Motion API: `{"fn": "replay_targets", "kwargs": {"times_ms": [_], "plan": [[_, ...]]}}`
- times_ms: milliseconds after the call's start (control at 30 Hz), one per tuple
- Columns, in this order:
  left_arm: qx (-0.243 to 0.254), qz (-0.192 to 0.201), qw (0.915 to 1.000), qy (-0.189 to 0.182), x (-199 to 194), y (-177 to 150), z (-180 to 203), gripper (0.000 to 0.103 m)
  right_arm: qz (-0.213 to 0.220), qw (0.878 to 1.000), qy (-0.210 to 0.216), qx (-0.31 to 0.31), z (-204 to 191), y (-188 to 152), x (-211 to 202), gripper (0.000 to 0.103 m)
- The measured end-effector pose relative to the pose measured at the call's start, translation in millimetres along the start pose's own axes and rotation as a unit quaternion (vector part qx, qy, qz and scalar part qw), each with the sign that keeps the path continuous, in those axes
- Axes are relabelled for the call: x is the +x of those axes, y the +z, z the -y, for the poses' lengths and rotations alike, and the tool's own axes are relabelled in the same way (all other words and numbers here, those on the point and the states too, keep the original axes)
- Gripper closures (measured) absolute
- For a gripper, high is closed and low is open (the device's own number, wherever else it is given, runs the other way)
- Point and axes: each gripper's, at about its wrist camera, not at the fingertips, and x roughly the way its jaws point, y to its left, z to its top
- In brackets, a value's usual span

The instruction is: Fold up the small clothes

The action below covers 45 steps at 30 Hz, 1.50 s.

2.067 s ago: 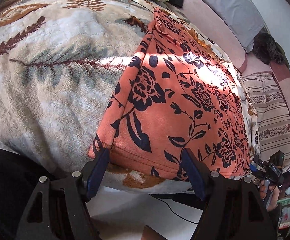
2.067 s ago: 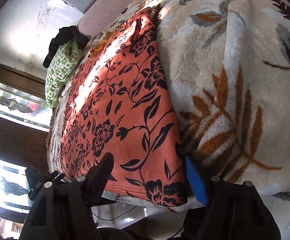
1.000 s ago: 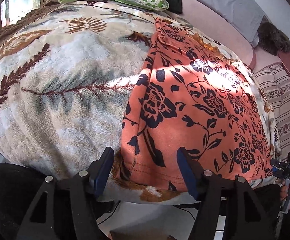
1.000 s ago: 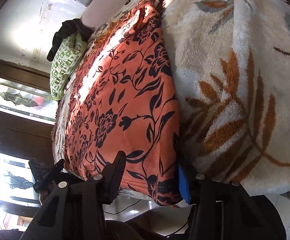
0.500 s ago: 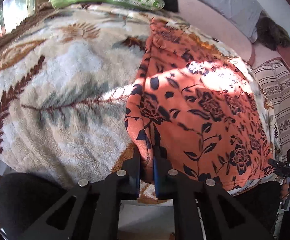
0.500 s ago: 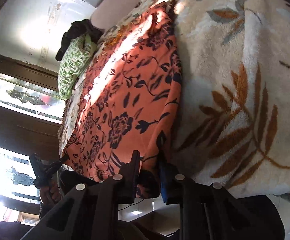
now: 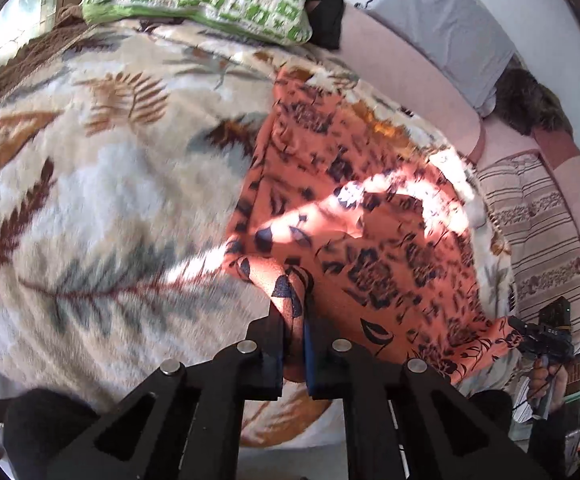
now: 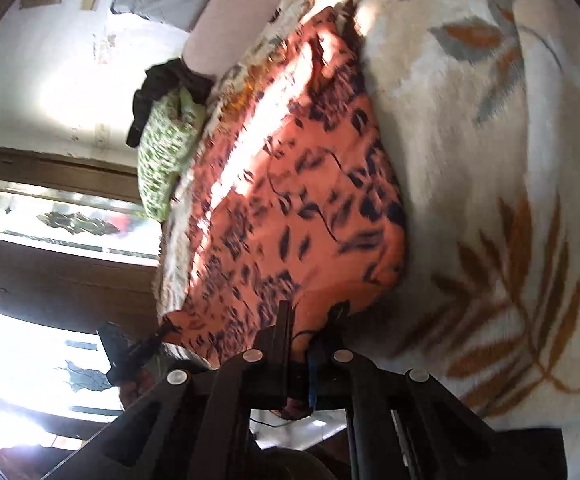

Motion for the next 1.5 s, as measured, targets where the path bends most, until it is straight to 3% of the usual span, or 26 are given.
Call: {"fn": "replay_targets", "kwargs": {"times_ms": [133, 200, 267, 300, 333, 367, 400, 433, 500, 567, 600, 667, 800, 933, 967, 1000, 1033, 1067, 1100, 1200, 1300, 1400, 1500], "plan": [[0.016, 0.058, 0.9977, -0.032, -5.5, 93.7, 27.0, 0.095, 0.058, 0.997, 0.037, -0.028, -40.7, 80.1, -12.2, 0.097], [0.017, 0.089, 0.9955, -0.027, 9.3, 142.4, 33.9, 0.094, 0.090, 0.994, 0.041, -0.039, -59.0, 129.8, -8.0, 0.097], [0.016, 0.126, 0.9917, -0.016, 38.5, 183.4, 34.6, 0.089, 0.132, 0.989, 0.055, -0.032, -65.3, 179.1, 2.3, 0.095], [0.028, 0.129, 0.9913, 0.002, 61.4, 200.1, 34.7, 0.074, 0.149, 0.987, 0.046, -0.042, -67.6, 200.6, 12.3, 0.095], [0.032, 0.117, 0.9917, 0.041, 89.4, 215.2, 31.8, 0.041, 0.150, 0.987, 0.022, -0.046, -64.6, 220.5, 25.3, 0.085], [0.031, 0.107, 0.9894, 0.092, 117.5, 225.6, 26.0, 0.028, 0.136, 0.990, -0.009, -0.032, -56.8, 235.4, 44.1, 0.046], [0.030, 0.095, 0.9858, 0.135, 141.9, 232.1, 17.8, 0.022, 0.121, 0.991, -0.052, -0.021, -48.1, 243.9, 62.5, 0.019], [0.033, 0.080, 0.9831, 0.162, 159.1, 233.9, 9.2, 0.023, 0.122, 0.988, -0.095, -0.025, -41.4, 244.5, 74.7, 0.011], [0.024, 0.078, 0.9828, 0.166, 159.7, 225.5, -5.8, 0.024, 0.125, 0.984, -0.119, -0.037, -30.4, 229.4, 83.6, 0.011], [0.017, 0.107, 0.9865, 0.123, 135.2, 201.2, -14.6, 0.022, 0.108, 0.985, -0.118, -0.056, -26.9, 205.1, 86.8, 0.011], [0.026, 0.102, 0.9882, 0.112, 125.5, 188.2, -14.7, 0.022, 0.101, 0.984, -0.124, -0.072, -24.9, 192.7, 84.6, 0.011], [0.054, 0.071, 0.9919, 0.091, 116.2, 161.3, -11.0, 0.022, 0.078, 0.983, -0.141, -0.083, -18.2, 170.7, 84.1, 0.011], [0.061, 0.013, 0.9966, 0.053, 127.6, 114.9, -0.5, 0.021, 0.049, 0.986, -0.129, -0.089, -14.5, 150.9, 94.1, 0.012], [0.071, -0.029, 0.9930, 0.089, 167.9, 108.3, 10.2, 0.024, 0.050, 0.981, -0.162, -0.090, -16.1, 162.3, 112.9, 0.012], [0.068, -0.021, 0.9915, 0.109, 170.4, 110.2, 13.2, 0.033, 0.045, 0.982, -0.164, -0.079, -14.6, 167.5, 117.2, 0.017], [0.074, -0.022, 0.9885, 0.129, 172.0, 112.1, 19.0, 0.065, 0.034, 0.982, -0.174, -0.072, -13.5, 170.1, 121.4, 0.024], [0.083, -0.028, 0.9872, 0.133, 172.8, 116.0, 25.1, 0.090, 0.019, 0.978, -0.195, -0.071, -14.3, 171.9, 125.2, 0.048], [0.076, -0.041, 0.9893, 0.118, 173.3, 121.8, 28.2, 0.090, 0.004, 0.979, -0.196, -0.061, -14.0, 173.7, 126.0, 0.071], [0.072, -0.042, 0.9889, 0.123, 170.9, 126.7, 32.2, 0.090, -0.010, 0.982, -0.183, -0.042, -14.6, 175.2, 126.0, 0.077], [0.072, -0.012, 0.9907, 0.115, 141.0, 139.1, 46.4, 0.091, -0.007, 0.977, -0.206, -0.061, -45.4, 173.7, 117.5, 0.081], [0.086, 0.022, 0.9912, 0.098, 94.6, 140.1, 60.2, 0.091, 0.013, 0.979, -0.185, -0.080, -81.8, 168.5, 93.5, 0.082], [0.097, 0.042, 0.9905, 0.088, 43.9, 115.6, 66.6, 0.091, 0.012, 0.978, -0.179, -0.101, -111.7, 145.3, 68.5, 0.083], [0.083, 0.024, 0.9935, 0.074, 16.9, 68.2, 47.4, 0.090, 0.004, 0.980, -0.168, -0.107, -119.5, 98.6, 42.1, 0.083]]}}
